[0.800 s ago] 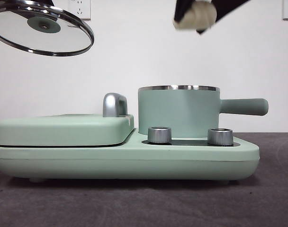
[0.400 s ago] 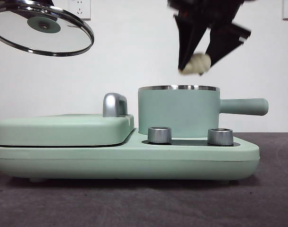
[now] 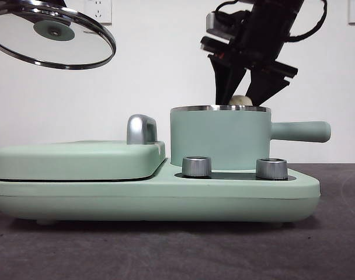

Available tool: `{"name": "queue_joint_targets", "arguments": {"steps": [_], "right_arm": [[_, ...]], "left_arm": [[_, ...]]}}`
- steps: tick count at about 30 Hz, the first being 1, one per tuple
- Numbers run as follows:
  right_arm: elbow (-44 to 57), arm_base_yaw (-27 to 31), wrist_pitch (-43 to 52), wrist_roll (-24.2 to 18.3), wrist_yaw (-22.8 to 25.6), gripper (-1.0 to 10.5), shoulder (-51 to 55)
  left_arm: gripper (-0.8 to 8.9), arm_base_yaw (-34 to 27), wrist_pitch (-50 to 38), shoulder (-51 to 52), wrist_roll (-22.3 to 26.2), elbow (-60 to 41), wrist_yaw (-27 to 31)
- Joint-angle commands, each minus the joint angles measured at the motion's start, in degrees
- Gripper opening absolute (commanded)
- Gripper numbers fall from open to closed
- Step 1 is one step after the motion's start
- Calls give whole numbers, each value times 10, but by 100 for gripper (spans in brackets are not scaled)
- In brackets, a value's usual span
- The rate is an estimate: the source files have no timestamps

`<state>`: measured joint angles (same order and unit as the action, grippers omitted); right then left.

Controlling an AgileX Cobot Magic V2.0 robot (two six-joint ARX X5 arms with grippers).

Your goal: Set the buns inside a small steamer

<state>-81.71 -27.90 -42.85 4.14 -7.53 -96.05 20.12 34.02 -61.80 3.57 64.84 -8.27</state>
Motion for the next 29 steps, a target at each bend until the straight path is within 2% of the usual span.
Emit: {"name": "queue_joint_targets", "arguments": {"steps": [1, 7, 11, 15, 17, 22, 26, 29], "right_arm": [[-14, -3, 9, -19, -2, 250, -20], [-18, -3, 27, -20, -2, 371, -25], [-51, -3, 5, -21, -2, 371, -18], [-52, -5, 27, -21, 2, 371, 45], [-16, -13, 80, -20, 6, 370, 90], [171, -31, 267, 0, 31, 368, 226], [264, -35, 322, 5, 31, 368, 295], [317, -35, 317, 5, 34, 368, 346]], "left_arm": [[11, 2, -19, 0, -2, 9, -1], [11, 2, -19, 0, -9, 9, -1], [11, 2, -18, 0, -9, 9, -1], [11, 2, -18, 0, -9, 9, -1], [11, 2, -17, 0, -9, 9, -1], [11, 2, -6, 0, -9, 9, -1], [11, 2, -4, 0, -9, 9, -1], [10, 2, -4, 0, -9, 9, -1]]}}
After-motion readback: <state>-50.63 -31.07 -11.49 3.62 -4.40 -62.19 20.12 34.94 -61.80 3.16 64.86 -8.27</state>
